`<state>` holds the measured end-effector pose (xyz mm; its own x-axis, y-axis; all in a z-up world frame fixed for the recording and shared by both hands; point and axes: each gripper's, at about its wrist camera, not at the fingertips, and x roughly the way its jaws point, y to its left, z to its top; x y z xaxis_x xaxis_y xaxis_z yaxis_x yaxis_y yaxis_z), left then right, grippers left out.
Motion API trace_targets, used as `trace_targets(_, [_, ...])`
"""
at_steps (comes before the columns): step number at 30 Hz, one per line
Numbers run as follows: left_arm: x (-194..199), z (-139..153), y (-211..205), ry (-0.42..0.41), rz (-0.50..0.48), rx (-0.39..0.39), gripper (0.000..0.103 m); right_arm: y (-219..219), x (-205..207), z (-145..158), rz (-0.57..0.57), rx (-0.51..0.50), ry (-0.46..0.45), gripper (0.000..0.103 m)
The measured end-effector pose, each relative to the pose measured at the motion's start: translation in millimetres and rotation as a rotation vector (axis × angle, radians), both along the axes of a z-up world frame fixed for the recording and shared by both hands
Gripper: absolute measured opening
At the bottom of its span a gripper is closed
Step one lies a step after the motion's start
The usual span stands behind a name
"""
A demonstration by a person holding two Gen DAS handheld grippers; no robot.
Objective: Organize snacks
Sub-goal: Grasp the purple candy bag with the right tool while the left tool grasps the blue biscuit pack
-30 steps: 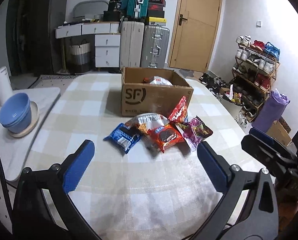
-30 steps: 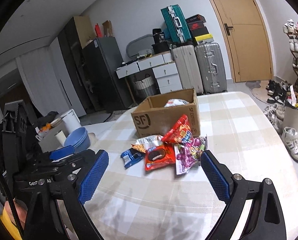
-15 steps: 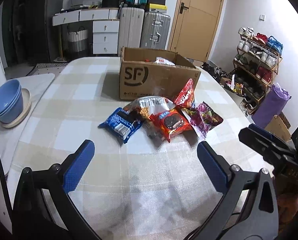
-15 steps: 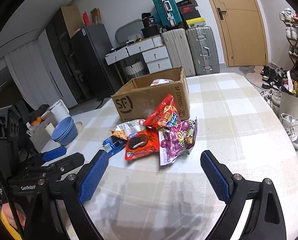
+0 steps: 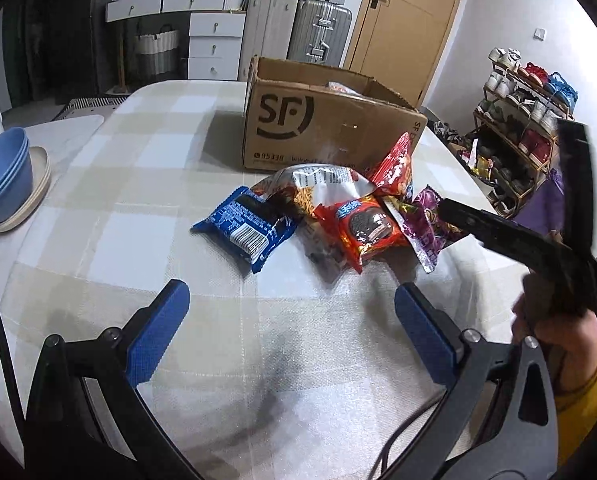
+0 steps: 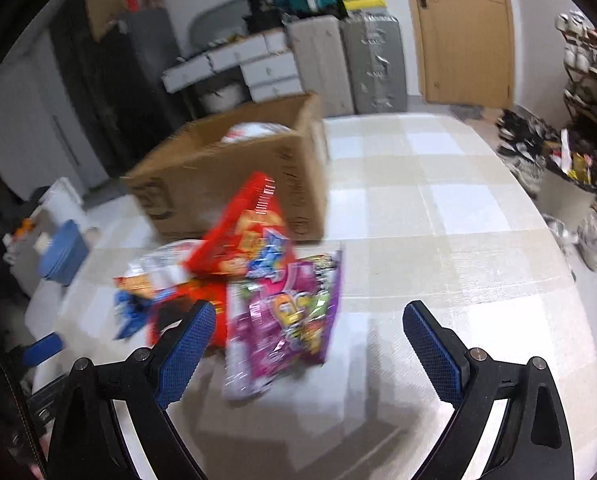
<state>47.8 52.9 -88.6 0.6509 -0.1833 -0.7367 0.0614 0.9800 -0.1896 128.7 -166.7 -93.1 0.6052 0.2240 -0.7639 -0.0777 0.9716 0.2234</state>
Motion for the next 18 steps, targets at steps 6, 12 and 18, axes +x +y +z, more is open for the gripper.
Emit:
trace_targets(6, [7.4, -10.4, 4.9, 0.03, 0.001, -0.016, 0.102, -3.8, 25.5, -28.3, 0.02, 0.101, 0.102, 0.096])
trace_targets(12, [14.8, -19.8, 3.6, 0.067, -0.001, -0.031, 0.102, 5.1, 34.9, -40.0, 0.073, 0.069, 0.102, 0.077])
trace_targets(18, [17.0, -21.1, 3.9, 0.071, 0.001, -0.028, 0.102, 11.7, 25.2, -42.3, 0.126, 0.06, 0.071, 0.043])
